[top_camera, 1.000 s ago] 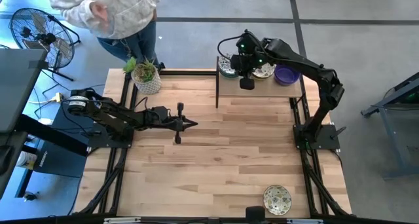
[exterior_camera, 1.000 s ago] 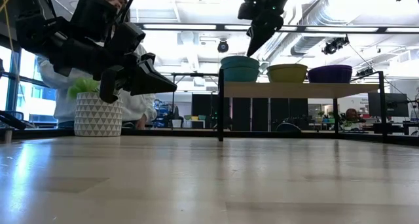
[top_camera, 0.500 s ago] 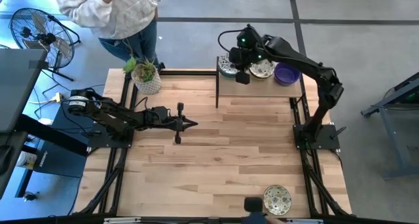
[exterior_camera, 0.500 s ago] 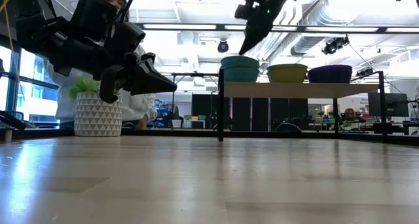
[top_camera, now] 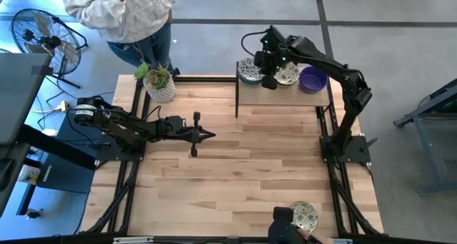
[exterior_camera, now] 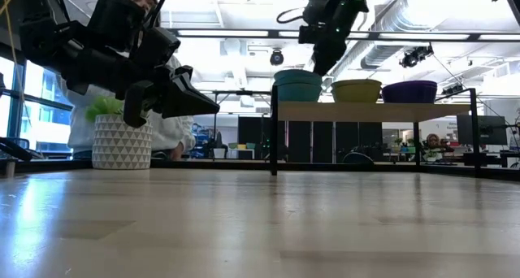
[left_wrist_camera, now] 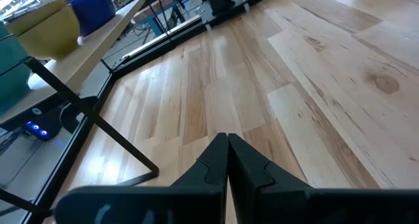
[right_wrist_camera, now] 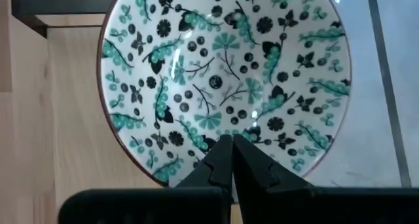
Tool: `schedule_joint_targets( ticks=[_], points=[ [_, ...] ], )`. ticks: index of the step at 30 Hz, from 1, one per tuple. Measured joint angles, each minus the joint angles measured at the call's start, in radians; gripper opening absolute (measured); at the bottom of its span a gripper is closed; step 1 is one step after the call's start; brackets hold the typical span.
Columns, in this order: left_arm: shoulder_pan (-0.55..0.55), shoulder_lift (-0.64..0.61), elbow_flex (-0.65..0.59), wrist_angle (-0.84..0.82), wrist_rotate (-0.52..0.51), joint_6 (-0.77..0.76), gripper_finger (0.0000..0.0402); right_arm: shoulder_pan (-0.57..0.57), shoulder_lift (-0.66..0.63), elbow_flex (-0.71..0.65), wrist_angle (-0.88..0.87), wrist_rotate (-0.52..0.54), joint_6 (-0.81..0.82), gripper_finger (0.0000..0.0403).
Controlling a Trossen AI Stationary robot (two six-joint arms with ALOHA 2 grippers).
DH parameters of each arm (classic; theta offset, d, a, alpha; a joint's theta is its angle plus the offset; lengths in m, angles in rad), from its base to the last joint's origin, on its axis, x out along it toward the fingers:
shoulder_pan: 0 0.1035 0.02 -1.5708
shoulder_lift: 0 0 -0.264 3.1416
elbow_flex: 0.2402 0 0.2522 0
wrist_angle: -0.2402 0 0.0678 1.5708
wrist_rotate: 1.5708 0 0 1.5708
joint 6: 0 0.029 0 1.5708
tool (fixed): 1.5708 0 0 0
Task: Pick & Place Mini bowls
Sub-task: Stack the blue patterned bowl on the blue patterned bowls on the shelf
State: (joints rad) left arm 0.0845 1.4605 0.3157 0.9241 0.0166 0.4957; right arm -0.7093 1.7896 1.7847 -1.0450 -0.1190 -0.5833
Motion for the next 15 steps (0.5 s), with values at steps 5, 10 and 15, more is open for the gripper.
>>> schedule_joint_targets(
  ticks=[5, 10, 15],
  points=[
    [0.000, 0.000, 0.000, 0.000, 0.000, 0.000, 0.0000, 0.000, 0.002, 0.000, -0.021, 0.006, -0.001, 0.0000],
    [0.000, 0.000, 0.000, 0.000, 0.000, 0.000, 0.0000, 0.000, -0.001, 0.000, -0.041, 0.007, -0.012, 0.0000],
    [0.000, 0.000, 0.000, 0.000, 0.000, 0.000, 0.0000, 0.002, -0.061, 0.000, -0.034, 0.009, -0.024, 0.0000]
  ],
)
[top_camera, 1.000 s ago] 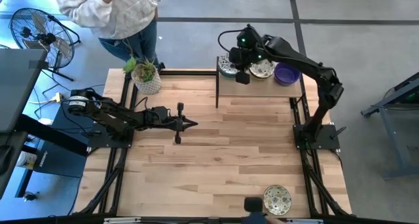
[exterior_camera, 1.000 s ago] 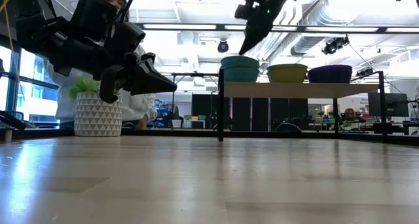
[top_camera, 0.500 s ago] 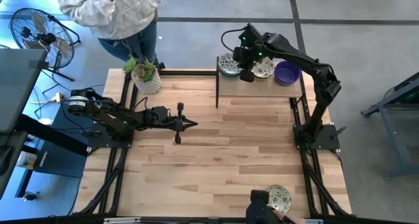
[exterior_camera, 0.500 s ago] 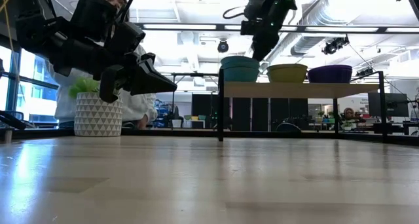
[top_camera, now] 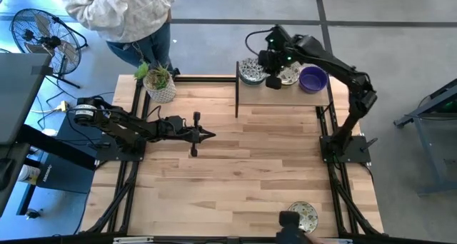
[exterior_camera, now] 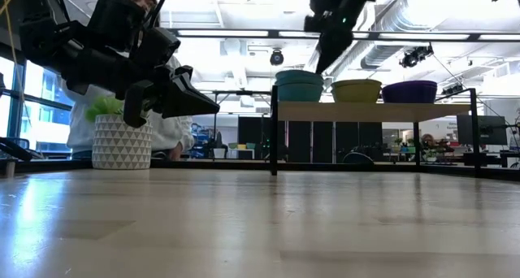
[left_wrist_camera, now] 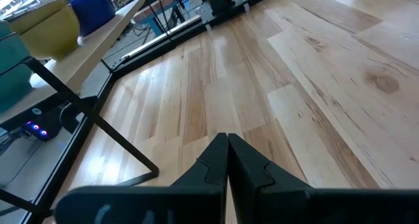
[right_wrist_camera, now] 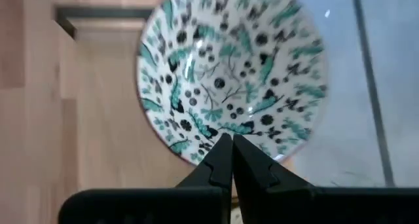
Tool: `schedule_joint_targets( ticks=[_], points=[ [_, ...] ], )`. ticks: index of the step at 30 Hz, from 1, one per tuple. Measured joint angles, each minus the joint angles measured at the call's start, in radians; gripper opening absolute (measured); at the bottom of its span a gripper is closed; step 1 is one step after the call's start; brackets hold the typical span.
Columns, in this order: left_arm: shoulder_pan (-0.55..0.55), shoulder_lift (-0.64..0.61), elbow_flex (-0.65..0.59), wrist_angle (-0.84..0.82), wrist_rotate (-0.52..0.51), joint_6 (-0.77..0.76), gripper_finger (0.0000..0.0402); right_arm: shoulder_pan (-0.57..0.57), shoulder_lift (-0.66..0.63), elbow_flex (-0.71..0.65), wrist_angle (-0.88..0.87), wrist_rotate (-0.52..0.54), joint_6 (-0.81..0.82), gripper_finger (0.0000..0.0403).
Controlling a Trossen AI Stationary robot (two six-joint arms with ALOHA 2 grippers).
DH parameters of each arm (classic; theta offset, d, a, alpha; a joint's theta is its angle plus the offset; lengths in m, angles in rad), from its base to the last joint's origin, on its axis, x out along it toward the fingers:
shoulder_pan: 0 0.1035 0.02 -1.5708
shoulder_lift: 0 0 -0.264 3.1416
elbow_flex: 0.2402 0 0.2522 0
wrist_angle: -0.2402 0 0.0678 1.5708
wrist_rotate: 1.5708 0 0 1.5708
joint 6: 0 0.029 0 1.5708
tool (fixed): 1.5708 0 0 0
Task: Pick & Place Mini bowls
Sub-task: Stack the blue patterned bowl on the blue patterned bowls on the shelf, then stack the white patterned bowl on the white patterned bowls on the shelf
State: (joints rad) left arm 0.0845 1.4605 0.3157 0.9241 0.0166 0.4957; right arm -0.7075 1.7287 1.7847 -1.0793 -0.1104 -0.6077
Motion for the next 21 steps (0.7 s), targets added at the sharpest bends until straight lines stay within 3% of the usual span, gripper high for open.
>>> schedule_joint_targets(
  ticks=[3, 6, 14, 17, 21],
  points=[
    [0.000, 0.000, 0.000, 0.015, 0.000, -0.004, 0.0000, 0.001, -0.045, 0.000, 0.005, -0.053, 0.031, 0.0000],
    [0.000, 0.000, 0.000, 0.056, 0.003, -0.007, 0.0000, 0.006, -0.102, -0.054, 0.069, -0.177, 0.047, 0.0000],
    [0.000, 0.000, 0.000, 0.036, 0.019, -0.004, 0.0000, 0.093, -0.377, -0.544, 0.563, -0.210, 0.160, 0.0000],
    [0.000, 0.000, 0.000, 0.037, 0.019, -0.003, 0.0000, 0.162, -0.491, -0.708, 0.693, -0.159, 0.251, 0.0000],
    [0.000, 0.000, 0.000, 0.038, 0.019, -0.003, 0.0000, 0.313, -0.630, -0.859, 0.729, 0.033, 0.394, 0.0000]
  ],
)
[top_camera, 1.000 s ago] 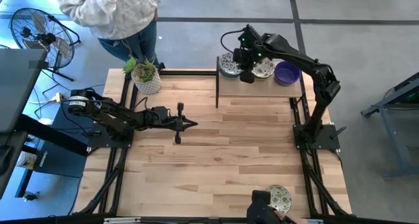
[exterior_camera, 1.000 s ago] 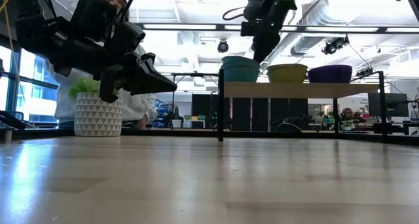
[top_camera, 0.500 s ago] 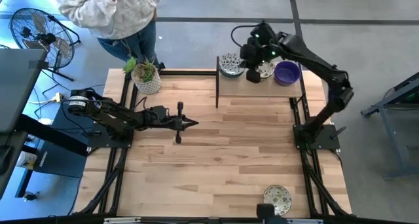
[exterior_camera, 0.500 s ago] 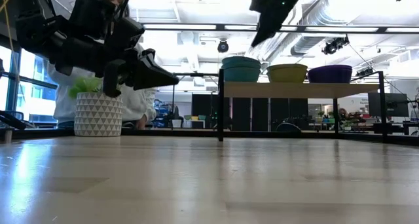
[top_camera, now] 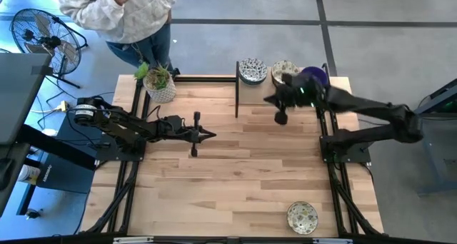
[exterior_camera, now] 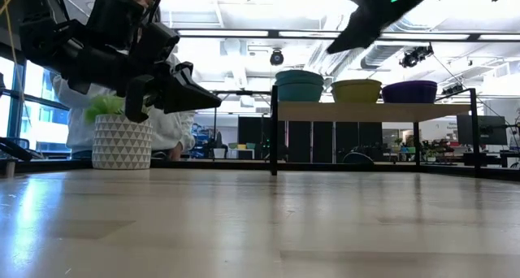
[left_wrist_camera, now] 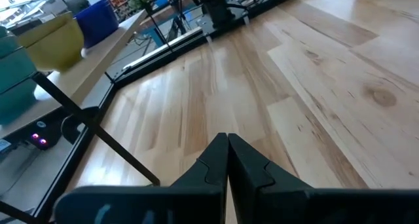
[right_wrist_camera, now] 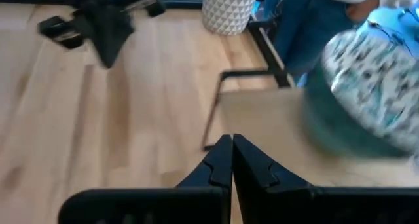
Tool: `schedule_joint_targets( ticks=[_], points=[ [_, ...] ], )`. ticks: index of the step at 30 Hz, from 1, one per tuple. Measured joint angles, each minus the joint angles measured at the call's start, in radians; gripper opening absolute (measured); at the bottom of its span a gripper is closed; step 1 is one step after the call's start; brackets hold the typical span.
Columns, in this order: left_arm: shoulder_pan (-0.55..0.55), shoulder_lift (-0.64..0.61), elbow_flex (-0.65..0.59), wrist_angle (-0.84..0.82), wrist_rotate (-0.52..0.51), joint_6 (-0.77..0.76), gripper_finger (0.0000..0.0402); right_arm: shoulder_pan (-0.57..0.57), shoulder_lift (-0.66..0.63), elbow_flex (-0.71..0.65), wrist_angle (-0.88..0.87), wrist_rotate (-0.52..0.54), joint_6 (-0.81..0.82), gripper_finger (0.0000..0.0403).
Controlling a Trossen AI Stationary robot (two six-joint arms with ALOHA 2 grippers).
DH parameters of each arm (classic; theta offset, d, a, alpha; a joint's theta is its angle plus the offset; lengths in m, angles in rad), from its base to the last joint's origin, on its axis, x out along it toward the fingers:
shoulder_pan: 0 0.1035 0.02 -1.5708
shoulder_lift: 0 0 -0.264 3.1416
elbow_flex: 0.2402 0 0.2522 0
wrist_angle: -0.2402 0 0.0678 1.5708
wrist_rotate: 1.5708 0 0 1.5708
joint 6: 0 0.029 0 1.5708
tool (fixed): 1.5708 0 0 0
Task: Pick & Place Mini bowls
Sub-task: Stack the white patterned bowl on the white patterned bowls on the shelf
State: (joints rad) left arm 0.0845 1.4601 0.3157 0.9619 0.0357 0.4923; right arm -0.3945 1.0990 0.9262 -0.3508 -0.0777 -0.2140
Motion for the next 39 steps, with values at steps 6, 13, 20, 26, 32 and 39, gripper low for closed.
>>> schedule_joint_targets(
  ticks=[6, 13, 20, 26, 32, 39],
  points=[
    [0.000, 0.000, 0.000, 0.000, 0.000, 0.000, 0.0000, 0.298, -0.141, -0.131, -0.053, 0.250, 0.243, 0.0000],
    [0.000, 0.000, 0.000, 0.000, 0.022, 0.000, 0.0000, 0.599, -0.151, -0.143, -0.202, 0.443, 0.517, 0.0000],
    [0.000, 0.000, 0.000, 0.000, 0.026, 0.000, 0.0000, 0.802, -0.084, -0.143, -0.366, 0.397, 0.853, 0.0001],
    [0.000, 0.000, 0.000, 0.000, 0.026, -0.003, 0.0000, 0.914, -0.002, -0.143, -0.404, 0.247, 1.071, 0.0010],
    [0.000, 0.000, 0.000, 0.000, 0.026, -0.003, 0.0000, 0.989, 0.042, -0.143, -0.410, 0.098, 1.210, 0.0089],
    [0.000, 0.000, 0.000, 0.000, 0.026, -0.003, 0.0000, 1.094, 0.096, -0.143, -0.358, -0.027, 1.287, 0.0164]
  ],
)
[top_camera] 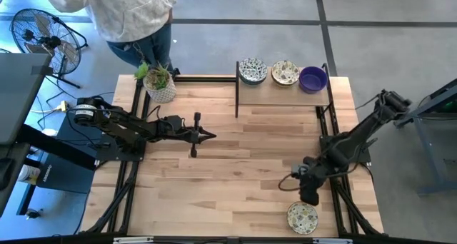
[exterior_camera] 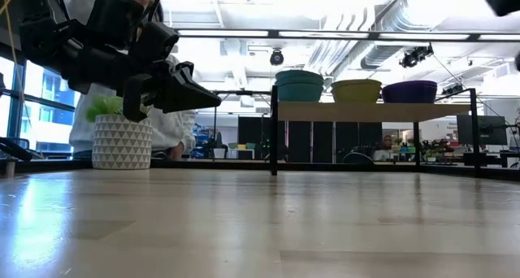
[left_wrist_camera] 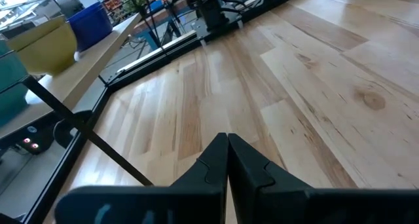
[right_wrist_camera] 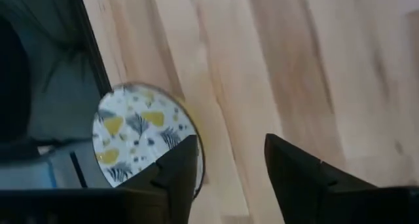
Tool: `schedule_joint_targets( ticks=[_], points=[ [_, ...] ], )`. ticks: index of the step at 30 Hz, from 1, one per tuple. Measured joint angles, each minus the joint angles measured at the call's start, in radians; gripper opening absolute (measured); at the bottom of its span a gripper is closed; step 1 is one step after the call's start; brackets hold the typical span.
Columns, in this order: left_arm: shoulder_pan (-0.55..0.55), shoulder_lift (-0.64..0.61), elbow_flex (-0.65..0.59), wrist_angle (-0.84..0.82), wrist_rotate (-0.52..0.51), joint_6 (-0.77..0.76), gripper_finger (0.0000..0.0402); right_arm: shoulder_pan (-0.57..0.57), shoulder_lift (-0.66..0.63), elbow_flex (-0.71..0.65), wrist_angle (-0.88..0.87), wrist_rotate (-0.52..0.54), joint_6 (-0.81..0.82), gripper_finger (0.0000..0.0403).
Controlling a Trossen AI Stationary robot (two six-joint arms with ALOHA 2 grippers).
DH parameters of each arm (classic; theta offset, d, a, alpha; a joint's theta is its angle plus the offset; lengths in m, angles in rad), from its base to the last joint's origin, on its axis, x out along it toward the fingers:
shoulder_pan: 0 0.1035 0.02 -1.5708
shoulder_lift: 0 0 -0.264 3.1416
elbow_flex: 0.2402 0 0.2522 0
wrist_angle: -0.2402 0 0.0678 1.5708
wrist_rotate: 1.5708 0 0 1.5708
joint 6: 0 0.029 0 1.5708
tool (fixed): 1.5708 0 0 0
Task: Pick & Place Mini bowls
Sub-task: Stack the white patterned bowl on the white patterned bowls on the shelf
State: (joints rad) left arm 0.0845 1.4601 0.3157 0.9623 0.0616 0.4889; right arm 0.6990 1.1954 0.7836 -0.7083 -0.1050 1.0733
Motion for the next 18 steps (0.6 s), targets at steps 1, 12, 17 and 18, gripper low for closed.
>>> schedule_joint_targets(
  ticks=[1, 12, 17, 18],
  points=[
    [0.000, 0.000, 0.000, 0.000, 0.000, 0.000, 0.0000, 0.014, 0.013, 0.000, 0.006, -0.006, 0.001, 0.0167],
    [0.000, 0.000, 0.000, 0.000, 0.000, 0.000, 0.0000, 0.061, 0.162, 0.000, 0.122, -0.123, 0.004, 0.0170],
    [0.000, 0.000, 0.000, -0.001, 0.000, 0.000, 0.0000, 0.061, 0.203, 0.000, 0.138, -0.135, 0.003, 0.0170],
    [0.000, 0.000, 0.000, -0.001, 0.000, 0.000, 0.0000, 0.061, 0.213, 0.000, 0.142, -0.138, 0.000, 0.0169]
  ],
)
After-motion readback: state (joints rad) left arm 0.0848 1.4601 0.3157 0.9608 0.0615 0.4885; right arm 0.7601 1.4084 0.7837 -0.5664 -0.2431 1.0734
